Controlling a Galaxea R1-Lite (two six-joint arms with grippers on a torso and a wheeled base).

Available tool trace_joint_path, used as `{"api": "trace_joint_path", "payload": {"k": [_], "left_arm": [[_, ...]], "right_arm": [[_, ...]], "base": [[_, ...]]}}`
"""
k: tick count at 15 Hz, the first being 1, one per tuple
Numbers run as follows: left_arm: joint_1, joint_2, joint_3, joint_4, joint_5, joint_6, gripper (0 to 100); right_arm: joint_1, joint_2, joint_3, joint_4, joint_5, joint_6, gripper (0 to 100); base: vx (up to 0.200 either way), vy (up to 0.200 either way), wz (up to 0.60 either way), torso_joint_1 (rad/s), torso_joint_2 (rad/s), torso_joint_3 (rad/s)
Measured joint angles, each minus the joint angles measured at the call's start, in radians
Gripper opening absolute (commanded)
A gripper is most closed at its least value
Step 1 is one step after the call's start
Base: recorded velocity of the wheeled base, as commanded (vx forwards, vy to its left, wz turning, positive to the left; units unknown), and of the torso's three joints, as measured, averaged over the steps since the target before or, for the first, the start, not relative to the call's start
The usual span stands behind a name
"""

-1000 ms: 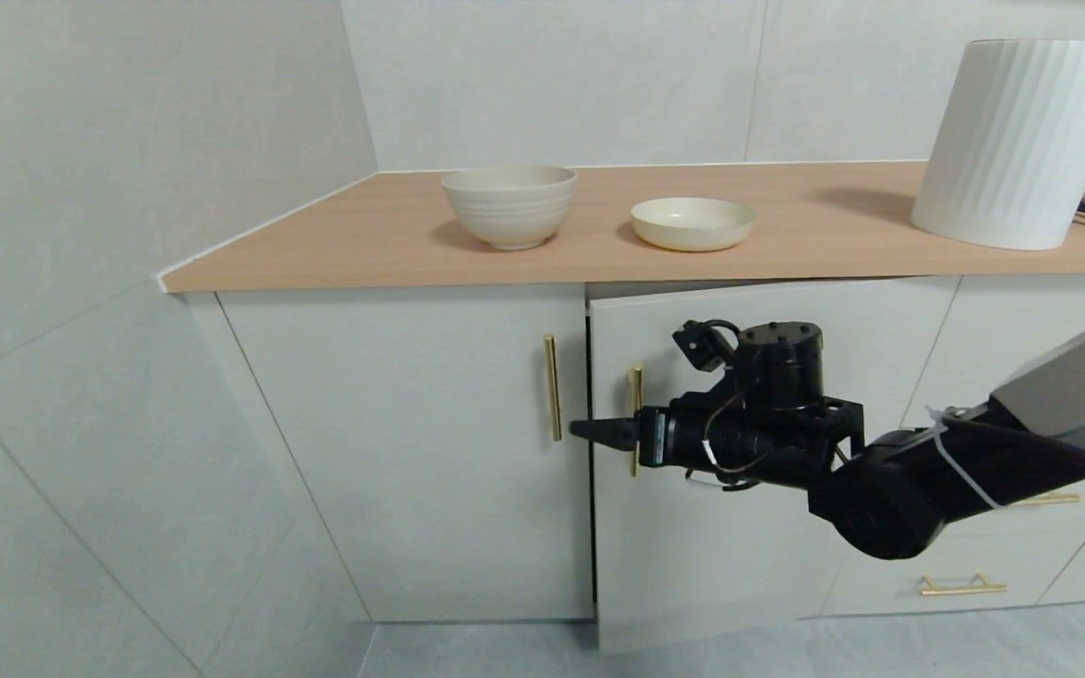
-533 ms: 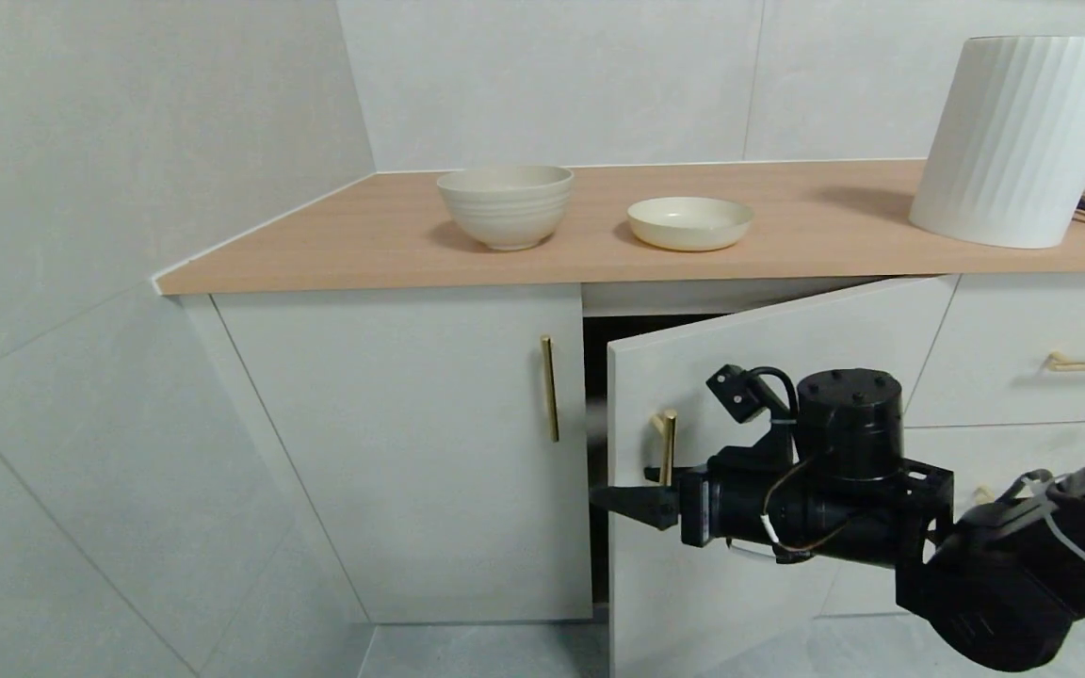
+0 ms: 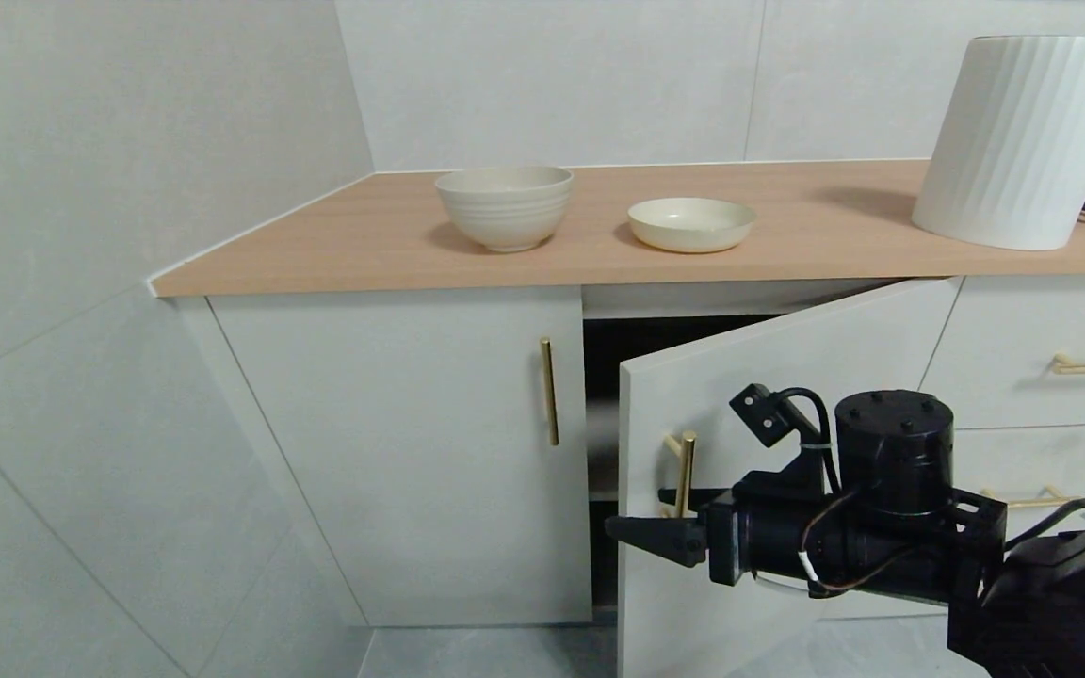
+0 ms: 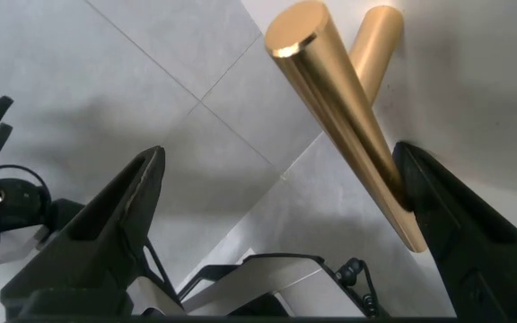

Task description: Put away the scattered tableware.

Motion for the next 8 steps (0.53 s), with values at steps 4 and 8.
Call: {"api": "trace_joint_path", "payload": {"k": [4, 8], "left_arm": [[0.000, 0.000, -0.001, -0.014, 0.012, 0.000, 100], [-0.007, 0.016, -0.221, 0.137, -0.026, -0.012, 100]], "right_arm": [[0.003, -0.011, 0.018, -0.006, 0.004, 0.000, 100], [0.010, -0.014, 0.026, -0.009, 0.004, -0.001, 100]], "base": [[0.000, 0.000, 0.00, 0.000, 0.00, 0.000], [0.000, 0.000, 0.00, 0.000, 0.00, 0.000]]}}
